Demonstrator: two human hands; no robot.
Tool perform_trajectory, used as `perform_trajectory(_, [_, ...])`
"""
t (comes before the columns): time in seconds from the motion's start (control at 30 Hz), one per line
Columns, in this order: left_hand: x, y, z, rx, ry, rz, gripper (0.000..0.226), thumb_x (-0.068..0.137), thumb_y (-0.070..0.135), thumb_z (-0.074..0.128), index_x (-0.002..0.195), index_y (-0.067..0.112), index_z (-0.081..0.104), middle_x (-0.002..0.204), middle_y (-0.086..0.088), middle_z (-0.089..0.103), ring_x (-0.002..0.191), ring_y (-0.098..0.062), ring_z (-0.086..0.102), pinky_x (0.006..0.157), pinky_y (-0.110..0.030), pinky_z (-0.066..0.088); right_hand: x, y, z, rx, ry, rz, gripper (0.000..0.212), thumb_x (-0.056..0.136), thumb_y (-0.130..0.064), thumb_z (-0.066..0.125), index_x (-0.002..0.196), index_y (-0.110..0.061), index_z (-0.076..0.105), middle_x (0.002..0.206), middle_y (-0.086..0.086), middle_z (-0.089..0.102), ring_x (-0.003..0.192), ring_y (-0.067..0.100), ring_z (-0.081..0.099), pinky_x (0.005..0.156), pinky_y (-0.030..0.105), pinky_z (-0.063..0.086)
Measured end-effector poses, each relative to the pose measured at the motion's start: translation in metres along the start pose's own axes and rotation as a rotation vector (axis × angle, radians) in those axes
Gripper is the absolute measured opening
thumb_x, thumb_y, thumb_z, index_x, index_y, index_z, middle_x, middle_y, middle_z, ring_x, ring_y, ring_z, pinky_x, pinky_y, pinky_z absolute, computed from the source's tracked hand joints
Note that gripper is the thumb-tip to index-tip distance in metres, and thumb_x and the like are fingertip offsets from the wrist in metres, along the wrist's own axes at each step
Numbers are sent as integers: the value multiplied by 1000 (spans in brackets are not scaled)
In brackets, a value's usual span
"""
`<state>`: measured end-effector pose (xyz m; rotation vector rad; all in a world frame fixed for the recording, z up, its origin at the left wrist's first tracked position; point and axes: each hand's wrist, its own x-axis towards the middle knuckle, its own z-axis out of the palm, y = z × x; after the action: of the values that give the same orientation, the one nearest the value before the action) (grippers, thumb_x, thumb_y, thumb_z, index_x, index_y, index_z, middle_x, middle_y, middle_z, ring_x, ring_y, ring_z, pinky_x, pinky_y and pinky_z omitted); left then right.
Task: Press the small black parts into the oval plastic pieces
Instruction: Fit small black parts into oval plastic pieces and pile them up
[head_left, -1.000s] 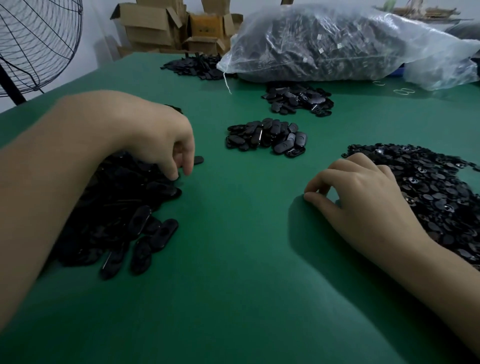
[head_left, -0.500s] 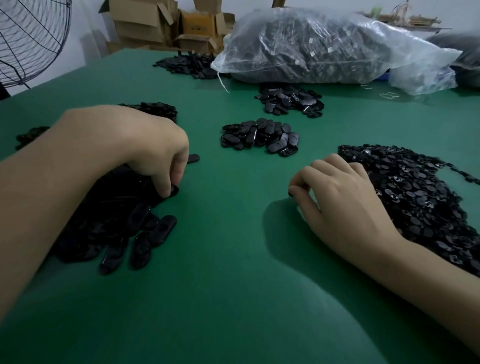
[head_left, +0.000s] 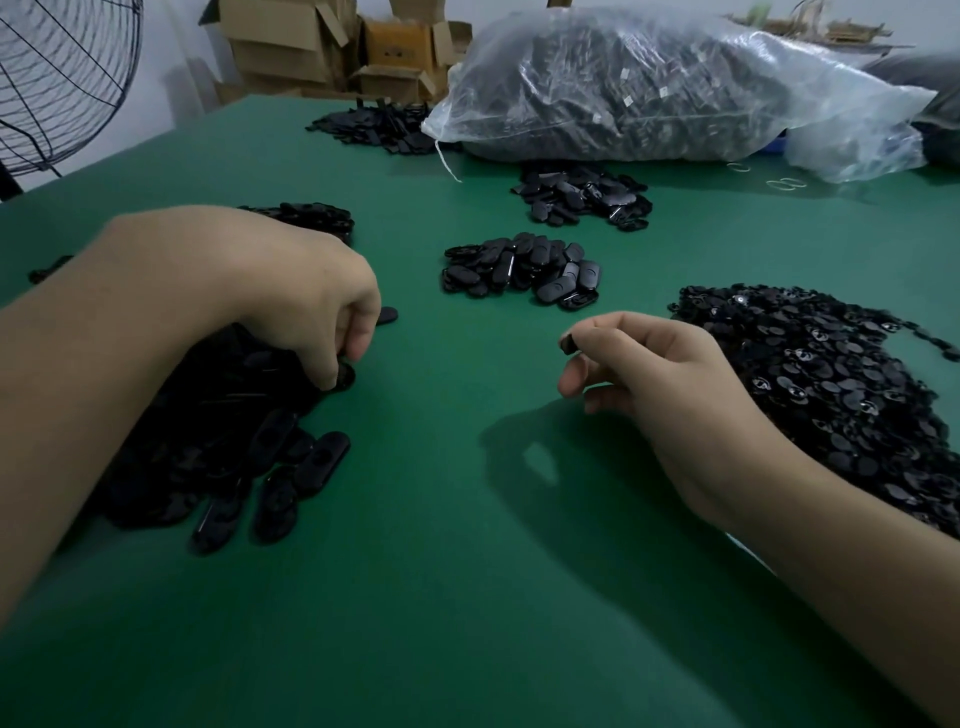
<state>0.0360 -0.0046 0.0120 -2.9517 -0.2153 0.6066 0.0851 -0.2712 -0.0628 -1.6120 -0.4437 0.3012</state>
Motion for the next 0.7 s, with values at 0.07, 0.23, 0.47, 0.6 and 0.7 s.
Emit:
perform_trajectory(0.07, [0, -3, -1, -26, -15, 19, 25, 70, 28, 91, 81, 34, 69, 71, 17, 71, 62, 3, 63, 61, -20, 45, 0, 2, 1, 17, 5, 1, 17, 100, -17, 59, 91, -9, 71, 72, 5, 73, 71, 12, 67, 69, 30, 52])
perform_trajectory(0.23, [-6, -7, -11, -129, -26, 115, 18, 74, 33, 89, 82, 37, 74, 72, 22, 72, 63, 3, 66, 65, -21, 47, -2, 3, 1, 59, -11, -13, 16, 99, -15, 60, 88, -10, 70, 78, 9, 75, 75, 14, 70, 66, 25, 55])
perform_trajectory(0.47, [-13, 19, -16, -632, 114, 362, 10, 85, 32, 79, 94, 37, 79, 87, 10, 79, 76, -5, 76, 66, -13, 57, -6, -1, 1, 187, -22, 17, 16, 99, -11, 59, 85, -9, 66, 80, 14, 76, 76, 22, 75, 55, 24, 54])
perform_trajectory(0.6, [-5, 58, 8, -1190, 233, 402, 11, 94, 15, 73, 103, 12, 75, 92, -7, 79, 85, -22, 79, 65, -26, 62, -10, -1, 3, 221, -46, 31, 13, 99, -10, 59, 87, -9, 66, 76, 12, 74, 71, 21, 72, 54, 22, 52])
perform_trajectory(0.7, [-2, 80, 31, -1554, 292, 326, 13, 93, 9, 71, 105, 5, 73, 91, -7, 80, 86, -23, 79, 70, -22, 60, -11, 2, 2, 237, -55, 27, 7, 96, -13, 63, 92, -8, 67, 72, 7, 69, 69, 16, 66, 57, 21, 50])
